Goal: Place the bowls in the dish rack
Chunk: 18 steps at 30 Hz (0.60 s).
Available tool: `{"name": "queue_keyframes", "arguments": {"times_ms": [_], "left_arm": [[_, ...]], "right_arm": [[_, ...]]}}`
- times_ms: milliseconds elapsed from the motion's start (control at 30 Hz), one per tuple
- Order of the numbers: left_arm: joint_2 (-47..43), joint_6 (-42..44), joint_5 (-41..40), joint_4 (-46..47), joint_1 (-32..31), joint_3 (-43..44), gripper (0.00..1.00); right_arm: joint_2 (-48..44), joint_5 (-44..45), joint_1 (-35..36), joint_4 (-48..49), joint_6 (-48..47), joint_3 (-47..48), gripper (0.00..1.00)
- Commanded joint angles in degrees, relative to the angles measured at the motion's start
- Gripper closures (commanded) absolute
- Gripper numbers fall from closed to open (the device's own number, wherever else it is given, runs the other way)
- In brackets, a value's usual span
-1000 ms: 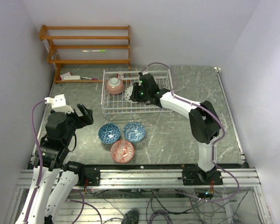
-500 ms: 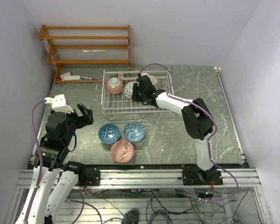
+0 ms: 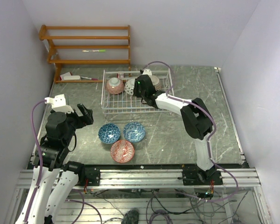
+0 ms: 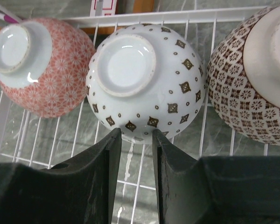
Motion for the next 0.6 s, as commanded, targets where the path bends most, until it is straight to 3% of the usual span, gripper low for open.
{"name": "queue_keyframes", "arguments": {"times_ms": [0,367,567], "left_arm": [[0.0,-0.2,-0.2,0.1,0.6,-0.1,0.02],[0.2,-0.1,0.0,0.2,0.6,-0.1,0.02],[0.2,-0.1,0.1,0.2,0.7,-0.1,0.02]], "right_arm": [[1.1,3.9,-0.2,4.4,-0.8,-0.8,0.67],[-1.9,2.5,0.1,11.0,-2.4,-6.5,0.67],[-0.4,-0.2,0.0,11.0,-3.4,-5.3,0.67]]}}
